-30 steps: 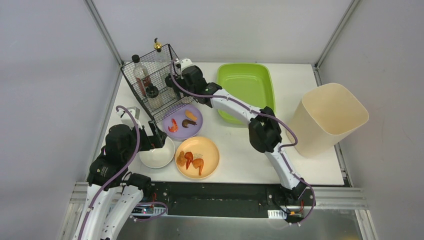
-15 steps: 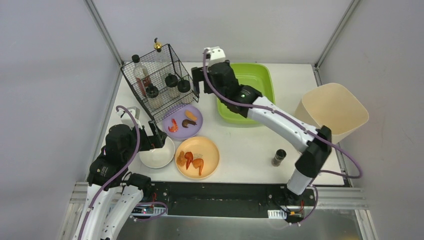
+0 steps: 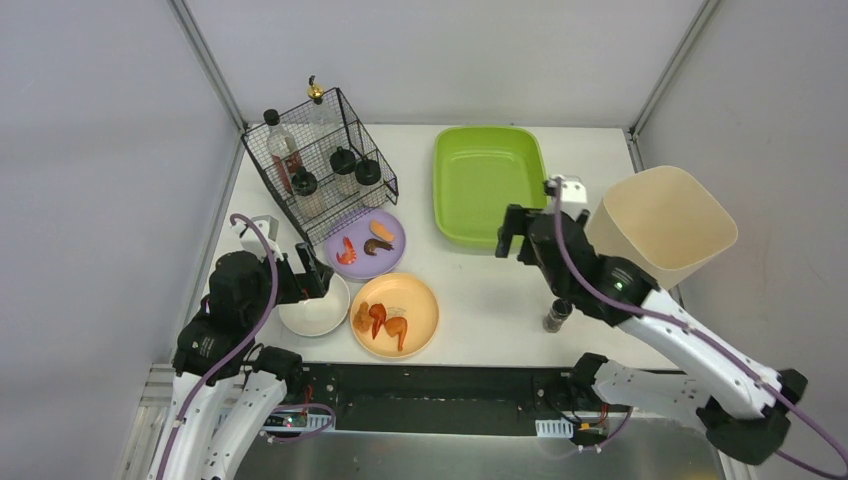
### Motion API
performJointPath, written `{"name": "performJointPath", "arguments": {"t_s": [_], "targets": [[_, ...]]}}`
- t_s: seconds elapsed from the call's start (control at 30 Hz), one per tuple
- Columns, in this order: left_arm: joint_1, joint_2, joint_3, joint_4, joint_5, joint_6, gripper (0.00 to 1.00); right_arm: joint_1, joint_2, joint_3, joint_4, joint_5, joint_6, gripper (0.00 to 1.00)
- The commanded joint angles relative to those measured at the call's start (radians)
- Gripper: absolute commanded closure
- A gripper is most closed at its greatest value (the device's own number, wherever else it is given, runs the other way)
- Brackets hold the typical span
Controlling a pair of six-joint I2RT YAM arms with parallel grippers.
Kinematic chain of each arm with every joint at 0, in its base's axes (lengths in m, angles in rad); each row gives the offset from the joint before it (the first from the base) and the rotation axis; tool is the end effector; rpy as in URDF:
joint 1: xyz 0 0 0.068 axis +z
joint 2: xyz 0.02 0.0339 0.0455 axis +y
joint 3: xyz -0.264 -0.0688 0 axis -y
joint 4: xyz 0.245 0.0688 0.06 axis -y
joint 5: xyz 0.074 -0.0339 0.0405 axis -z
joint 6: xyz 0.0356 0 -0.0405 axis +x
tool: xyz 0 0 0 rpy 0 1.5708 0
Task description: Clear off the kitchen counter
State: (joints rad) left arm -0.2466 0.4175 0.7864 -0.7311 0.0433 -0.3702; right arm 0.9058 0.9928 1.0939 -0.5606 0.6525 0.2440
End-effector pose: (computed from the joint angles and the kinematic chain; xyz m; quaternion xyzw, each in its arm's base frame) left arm 0.0850 -0.0230 0.3260 -0.0385 0.8219 -0.1894 0.5358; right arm 0.1436 0.1481 0.3737 -0.1016 0.8160 0.0432 0.5674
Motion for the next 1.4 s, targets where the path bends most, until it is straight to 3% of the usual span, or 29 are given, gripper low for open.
{"name": "performJointPath", "arguments": {"t_s": [0.0,0.1,0.33,0.53,1.17,1.37], "targets": [[0.015,-0.006,0.012,-0.001,0.016,-0.001,0.00,-0.001,-0.168,-0.116,-0.187,0.116,0.205,0.04],[0.015,-0.004,0.013,-0.001,0.033,0.000,0.00,-0.006,-0.226,-0.158,-0.323,0.184,0.322,0.04],[0.015,-0.008,0.014,-0.001,0.059,0.001,0.00,-0.015,-0.283,-0.213,-0.538,0.178,0.525,0.05],[0.015,-0.004,0.015,0.001,0.078,0.002,0.00,-0.022,-0.209,-0.199,-0.639,0.120,0.661,0.02],[0.015,0.007,0.015,0.001,0.090,0.004,0.00,-0.031,-0.158,-0.370,-0.562,0.041,0.815,0.06],[0.015,0.010,0.017,0.001,0.091,0.004,0.00,-0.037,-0.173,-0.384,-0.547,0.062,0.816,0.13]]}}
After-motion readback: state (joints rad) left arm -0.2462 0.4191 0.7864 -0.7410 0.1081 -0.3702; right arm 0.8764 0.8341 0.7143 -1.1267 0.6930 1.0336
